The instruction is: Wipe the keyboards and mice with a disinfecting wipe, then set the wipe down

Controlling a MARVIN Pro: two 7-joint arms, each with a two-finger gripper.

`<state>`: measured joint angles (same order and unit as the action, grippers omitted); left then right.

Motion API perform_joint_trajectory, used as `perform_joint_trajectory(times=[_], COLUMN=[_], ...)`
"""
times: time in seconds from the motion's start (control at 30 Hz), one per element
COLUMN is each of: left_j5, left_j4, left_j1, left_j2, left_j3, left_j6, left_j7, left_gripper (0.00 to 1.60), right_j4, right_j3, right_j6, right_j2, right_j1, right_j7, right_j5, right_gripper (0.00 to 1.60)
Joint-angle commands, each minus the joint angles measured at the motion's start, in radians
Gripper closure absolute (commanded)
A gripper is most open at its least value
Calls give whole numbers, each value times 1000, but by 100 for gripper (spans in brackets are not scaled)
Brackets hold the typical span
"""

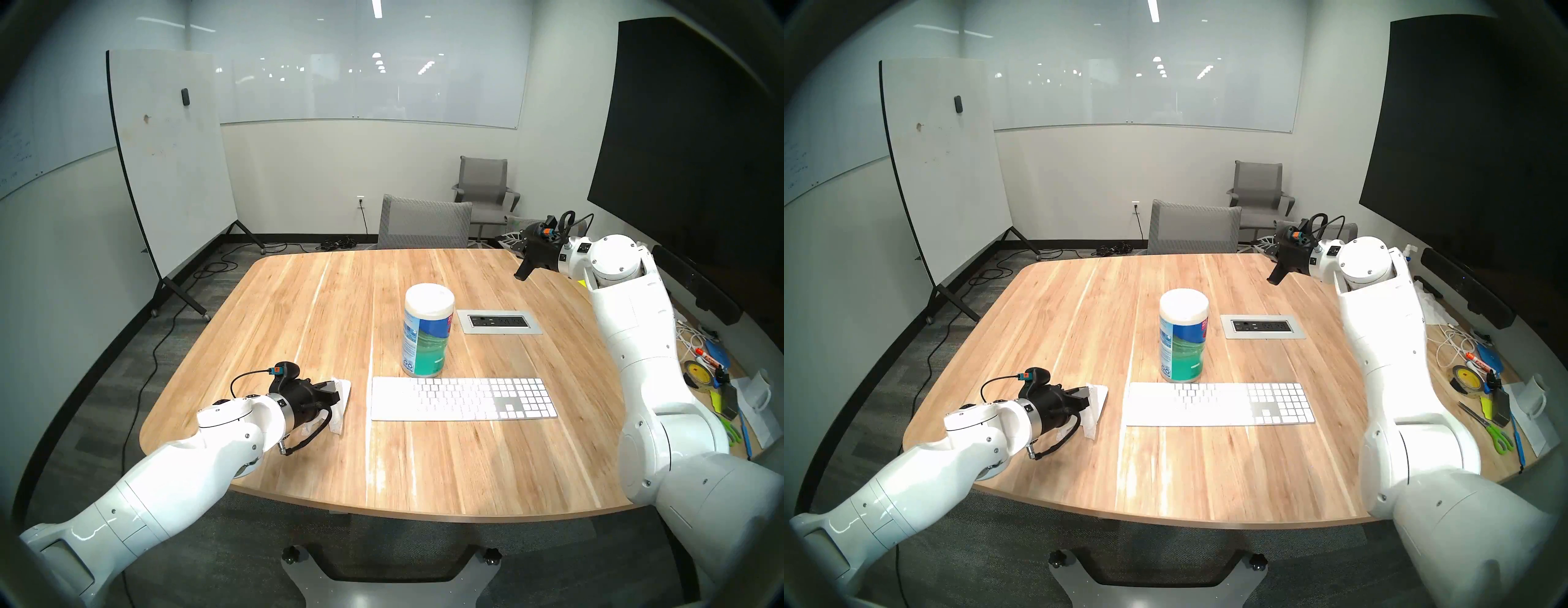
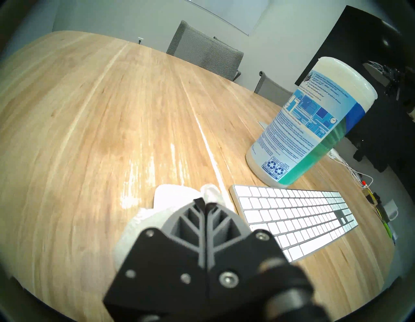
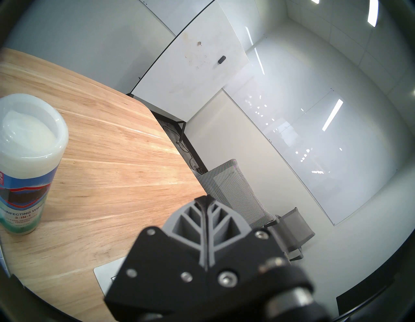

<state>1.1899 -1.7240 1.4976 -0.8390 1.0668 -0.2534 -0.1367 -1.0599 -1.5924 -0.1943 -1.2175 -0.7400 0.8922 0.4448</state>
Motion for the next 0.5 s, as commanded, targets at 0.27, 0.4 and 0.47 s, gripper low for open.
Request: perform_joint_trajectory(times=[0.27,0.4,0.47], left_j5=[4,1,1], left_j4=[32,45,51], left_j1=[33,38,40], left_j2=[-21,-24,-25], left_j3=[6,6,7], left_j6=[53,62,67], left_j7=[36,47,52], left_gripper=[160,160,160], right_j4=[-19,-19,-19], right_j3=[-2,-2,-2], right_j6=[2,2,2], right_j2=[-2,-2,-2], right_j1=[26,26,26], right_j7=[-1,-1,-1], right_j5=[-3,-3,-3], right_gripper=[160,160,160])
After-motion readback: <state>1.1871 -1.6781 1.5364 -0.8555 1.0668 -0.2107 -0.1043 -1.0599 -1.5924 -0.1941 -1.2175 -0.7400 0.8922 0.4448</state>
